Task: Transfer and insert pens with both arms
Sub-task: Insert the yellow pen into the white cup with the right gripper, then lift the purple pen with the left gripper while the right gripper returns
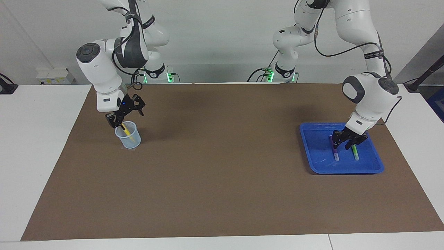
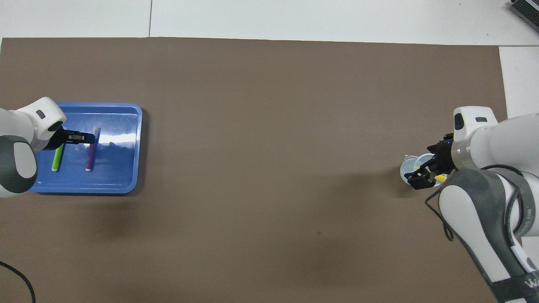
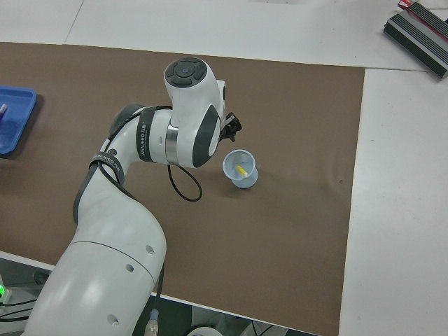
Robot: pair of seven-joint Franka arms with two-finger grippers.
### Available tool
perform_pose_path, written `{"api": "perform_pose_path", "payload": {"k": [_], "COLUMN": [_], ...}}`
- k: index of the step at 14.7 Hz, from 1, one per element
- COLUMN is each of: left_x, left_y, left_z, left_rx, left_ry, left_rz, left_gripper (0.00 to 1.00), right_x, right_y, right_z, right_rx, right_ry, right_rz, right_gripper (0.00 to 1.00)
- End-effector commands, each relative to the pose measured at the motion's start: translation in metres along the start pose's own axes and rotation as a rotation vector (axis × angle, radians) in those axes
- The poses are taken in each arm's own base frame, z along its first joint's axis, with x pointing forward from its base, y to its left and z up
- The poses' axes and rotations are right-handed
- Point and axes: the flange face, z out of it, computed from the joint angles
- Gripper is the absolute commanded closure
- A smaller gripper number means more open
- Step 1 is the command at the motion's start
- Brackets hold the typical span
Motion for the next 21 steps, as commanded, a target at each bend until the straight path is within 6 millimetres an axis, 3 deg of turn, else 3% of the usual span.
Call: {"api": "perform_pose_path", "payload": {"k": [1, 7, 11, 12, 14, 15, 17, 21], "left_x": [-0.002, -0.001, -0.007, -0.010, -0.010, -0.010, -0.009, 0.000], "left_y": [-0.004, -0.005, -0.002, -0.003, -0.002, -0.001, -0.001, -0.003], "left_z": [0.017, 0.031, 0.042, 0.049, 0.050, 0.049, 0.048, 0.037], "left_rx": [0.016, 0.018, 0.027, 0.027, 0.027, 0.027, 0.025, 0.001], "left_ry": [0.012, 0.025, 0.047, 0.049, 0.049, 0.049, 0.045, -0.015], "left_rz": [0.016, 0.014, 0.015, 0.012, 0.014, 0.014, 0.013, -0.007], "left_gripper": [0.44, 0.47, 0.53, 0.60, 0.92, 1.00, 1.00, 1.00], "right_x": [0.029, 0.077, 0.100, 0.107, 0.119, 0.126, 0.136, 0.152], "right_y": [-0.041, -0.109, -0.134, -0.145, -0.166, -0.179, -0.200, -0.226], "right_z": [-0.019, -0.026, -0.027, -0.026, -0.022, -0.018, -0.014, -0.001], "right_rx": [0.107, 0.311, 0.457, 0.467, 0.468, 0.467, 0.509, 0.576], "right_ry": [0.025, 0.066, 0.130, 0.135, 0.143, 0.159, 0.176, 0.183], "right_rz": [0.197, 0.607, 0.829, 0.846, 0.887, 0.911, 0.966, 1.043], "right_gripper": [0.00, 0.00, 0.00, 0.00, 0.00, 0.00, 0.00, 0.00]}}
